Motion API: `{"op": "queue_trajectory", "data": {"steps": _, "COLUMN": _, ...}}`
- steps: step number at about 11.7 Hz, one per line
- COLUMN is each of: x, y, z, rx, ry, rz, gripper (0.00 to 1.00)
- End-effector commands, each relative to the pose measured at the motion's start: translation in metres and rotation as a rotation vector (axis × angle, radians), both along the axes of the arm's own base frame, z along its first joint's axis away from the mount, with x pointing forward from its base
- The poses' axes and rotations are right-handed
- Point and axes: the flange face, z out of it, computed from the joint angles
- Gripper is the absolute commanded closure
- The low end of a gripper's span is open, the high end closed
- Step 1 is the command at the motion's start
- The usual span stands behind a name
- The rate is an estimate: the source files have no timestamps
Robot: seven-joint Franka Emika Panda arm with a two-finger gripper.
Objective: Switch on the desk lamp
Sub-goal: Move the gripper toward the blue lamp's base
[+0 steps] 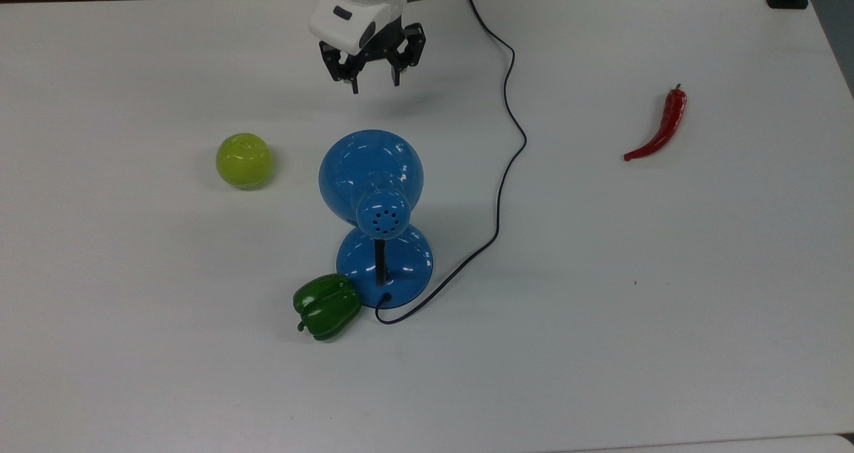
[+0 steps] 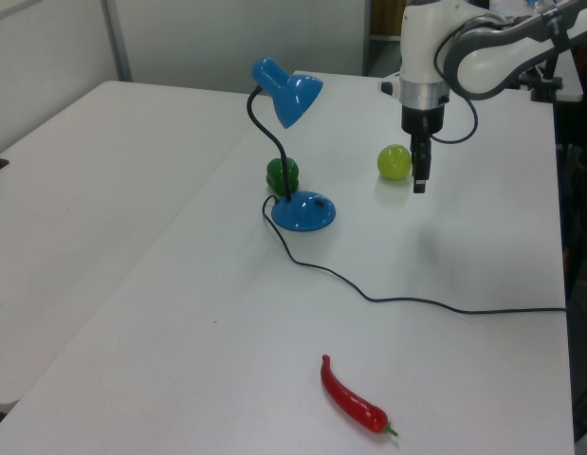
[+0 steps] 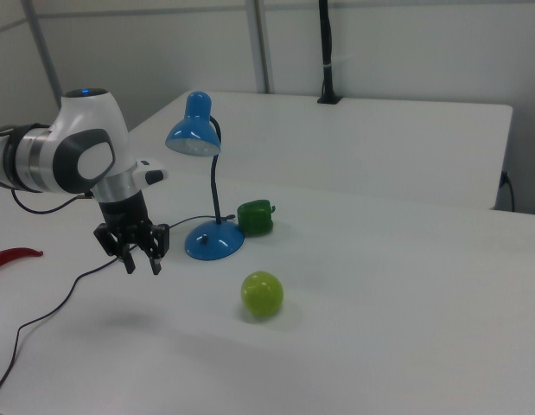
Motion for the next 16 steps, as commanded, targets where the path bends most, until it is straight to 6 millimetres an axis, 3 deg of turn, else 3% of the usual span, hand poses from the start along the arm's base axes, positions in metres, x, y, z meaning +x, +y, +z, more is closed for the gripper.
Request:
{"op": "queue_trajectory", "data": {"steps": 1, "x": 0.009, "y": 0.004, "z": -0.014, "rx": 0.001, "ry": -0.071, "rz": -0.039, "gripper": 1.0}}
{"op": "queue_trajectory", "data": {"steps": 5, "x": 0.032, "y": 0.012, "z": -0.04, "rx": 0.032, "ry": -0.196, "rz": -0.078, "gripper": 1.0}}
{"op": "queue_trajectory", "data": {"steps": 13, "x": 0.066, "y": 0.016, "z": -0.068, "rx": 0.118, "ry": -0.471, "rz": -0.151, "gripper": 1.0}}
{"op": "queue_trajectory", "data": {"steps": 16, "x": 0.074, "y": 0.014, "z": -0.068, "rx": 0.138, "ry": -0.548, "rz": -0.153, "gripper": 1.0}}
